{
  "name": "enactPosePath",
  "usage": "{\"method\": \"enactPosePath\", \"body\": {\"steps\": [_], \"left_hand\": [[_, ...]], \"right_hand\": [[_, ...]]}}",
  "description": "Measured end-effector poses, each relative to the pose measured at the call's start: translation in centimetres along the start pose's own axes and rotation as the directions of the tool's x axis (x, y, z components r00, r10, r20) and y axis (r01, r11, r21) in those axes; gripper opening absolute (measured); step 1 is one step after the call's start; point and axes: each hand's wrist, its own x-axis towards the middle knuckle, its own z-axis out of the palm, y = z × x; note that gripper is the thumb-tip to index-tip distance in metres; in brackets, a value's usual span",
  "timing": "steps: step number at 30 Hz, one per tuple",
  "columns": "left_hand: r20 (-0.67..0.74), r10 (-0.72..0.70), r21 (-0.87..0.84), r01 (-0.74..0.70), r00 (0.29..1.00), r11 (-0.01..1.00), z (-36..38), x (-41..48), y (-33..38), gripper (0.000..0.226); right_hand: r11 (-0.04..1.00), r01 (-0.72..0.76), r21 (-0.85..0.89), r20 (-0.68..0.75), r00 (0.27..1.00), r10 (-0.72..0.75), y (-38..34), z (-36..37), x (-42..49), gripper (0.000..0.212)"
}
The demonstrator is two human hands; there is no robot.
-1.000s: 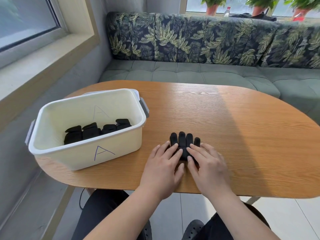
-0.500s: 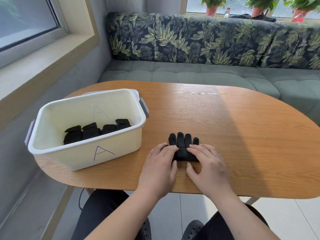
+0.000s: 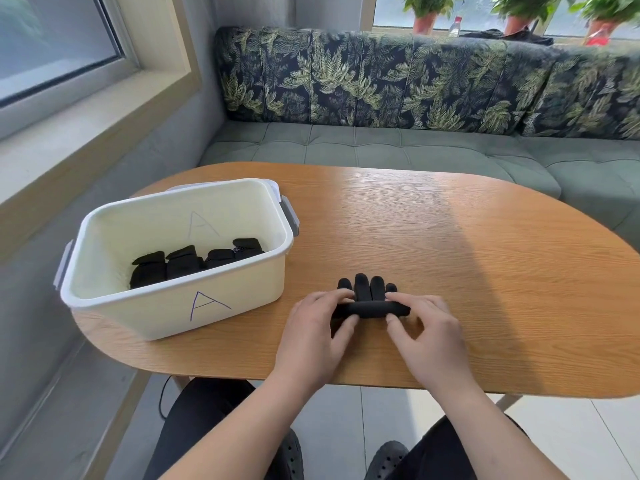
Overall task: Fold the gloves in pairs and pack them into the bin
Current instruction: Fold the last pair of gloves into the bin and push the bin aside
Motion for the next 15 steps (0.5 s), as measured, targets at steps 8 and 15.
{"method": "enactPosePath", "body": {"steps": [8, 15], "left_hand": [[-0.053, -0.027, -0.046, 0.024, 0.998, 0.999, -0.29, 0.27, 0.17, 0.037], [-0.115, 0.057, 0.100, -0.045, 0.992, 0.994, -0.06, 0.00, 0.29, 0.043]], "right_hand": [[0.999, -0.035, 0.033, -0.023, 0.999, 0.035, 0.75, 0.13, 0.37, 0.029], [1.000, -0.016, -0.024, -0.060, 0.998, 0.015, 0.70, 0.34, 0.69, 0.030]]}}
